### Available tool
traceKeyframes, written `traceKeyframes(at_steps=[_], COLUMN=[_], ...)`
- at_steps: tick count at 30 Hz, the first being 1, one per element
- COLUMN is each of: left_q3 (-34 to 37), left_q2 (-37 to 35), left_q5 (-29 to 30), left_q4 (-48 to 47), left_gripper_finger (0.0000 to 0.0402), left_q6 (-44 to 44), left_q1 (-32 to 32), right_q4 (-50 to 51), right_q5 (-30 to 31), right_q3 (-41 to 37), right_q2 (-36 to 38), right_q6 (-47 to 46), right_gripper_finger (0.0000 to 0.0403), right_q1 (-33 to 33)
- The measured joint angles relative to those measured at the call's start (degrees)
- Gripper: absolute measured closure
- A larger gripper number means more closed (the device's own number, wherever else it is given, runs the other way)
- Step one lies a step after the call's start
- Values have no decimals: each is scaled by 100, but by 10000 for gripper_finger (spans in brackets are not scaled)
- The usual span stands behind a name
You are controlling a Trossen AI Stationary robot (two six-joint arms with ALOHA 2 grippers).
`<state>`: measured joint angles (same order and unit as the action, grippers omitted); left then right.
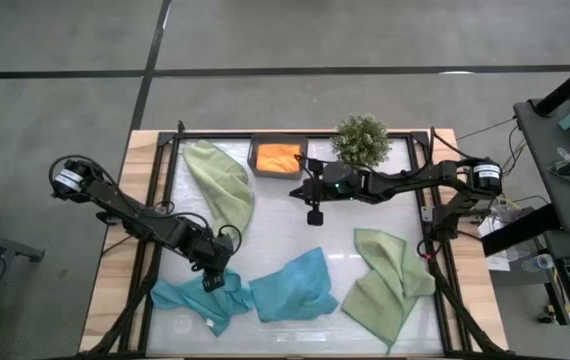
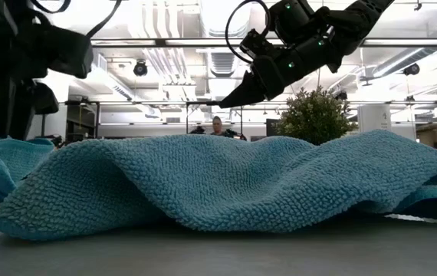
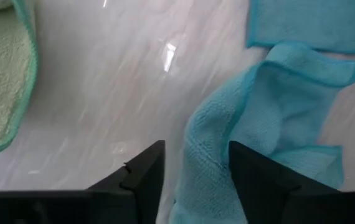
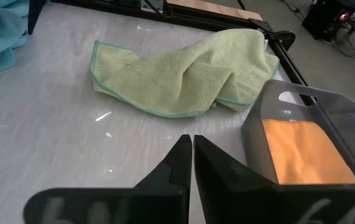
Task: Fold microfiber towels
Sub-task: Fold the left blue microfiber towel
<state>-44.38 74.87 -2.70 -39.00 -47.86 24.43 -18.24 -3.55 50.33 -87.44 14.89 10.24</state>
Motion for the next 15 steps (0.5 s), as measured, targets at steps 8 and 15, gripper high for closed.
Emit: traceKeyframes(at_steps=[8, 15], left_q3=[40, 17], left_q2=[0, 0], left_q5=[-211, -345], left_q4=[0, -5], left_gripper_finger=[359, 399], left_q6=[56, 489], left_q1=[0, 0], right_q4=[6, 13], right_q5=[0, 0], right_q3=[0, 0], right_q2=[0, 0], right_q6=[-5, 3], right_gripper_finger=[392, 392], right_q1=[0, 0])
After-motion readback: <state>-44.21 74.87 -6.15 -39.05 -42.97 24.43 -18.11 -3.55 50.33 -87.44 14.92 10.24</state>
